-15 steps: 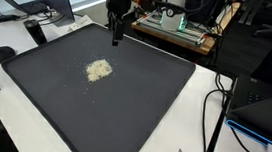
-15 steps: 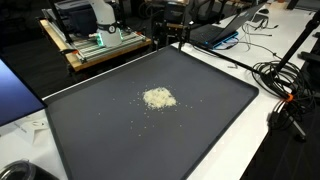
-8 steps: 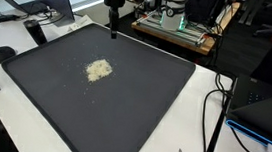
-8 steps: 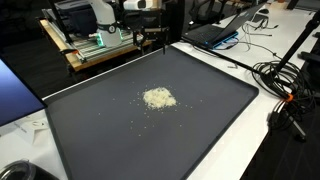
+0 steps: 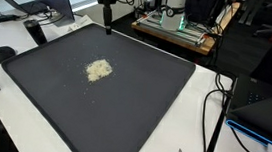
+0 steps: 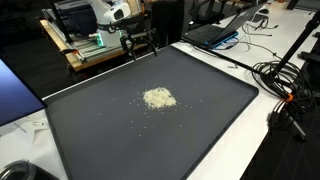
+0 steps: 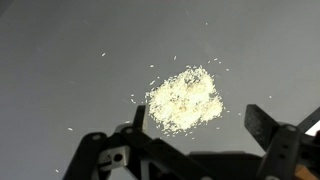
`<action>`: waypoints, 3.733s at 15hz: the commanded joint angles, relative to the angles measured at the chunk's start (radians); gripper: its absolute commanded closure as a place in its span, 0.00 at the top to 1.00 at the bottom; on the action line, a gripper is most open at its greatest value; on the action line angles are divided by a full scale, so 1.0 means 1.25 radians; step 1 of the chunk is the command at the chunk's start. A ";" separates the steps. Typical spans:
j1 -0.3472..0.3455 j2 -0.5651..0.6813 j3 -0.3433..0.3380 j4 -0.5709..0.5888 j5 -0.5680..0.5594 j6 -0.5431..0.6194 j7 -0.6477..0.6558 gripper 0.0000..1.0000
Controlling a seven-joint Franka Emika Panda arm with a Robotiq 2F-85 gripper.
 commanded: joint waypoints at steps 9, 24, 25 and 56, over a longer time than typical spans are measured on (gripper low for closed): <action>-0.113 0.192 -0.022 0.199 0.177 -0.161 -0.333 1.00; -0.209 0.509 -0.009 0.705 0.073 -0.520 -0.318 1.00; -0.203 0.529 -0.012 0.744 0.048 -0.538 -0.291 1.00; 0.216 0.848 -0.070 1.362 -0.487 -0.924 0.079 1.00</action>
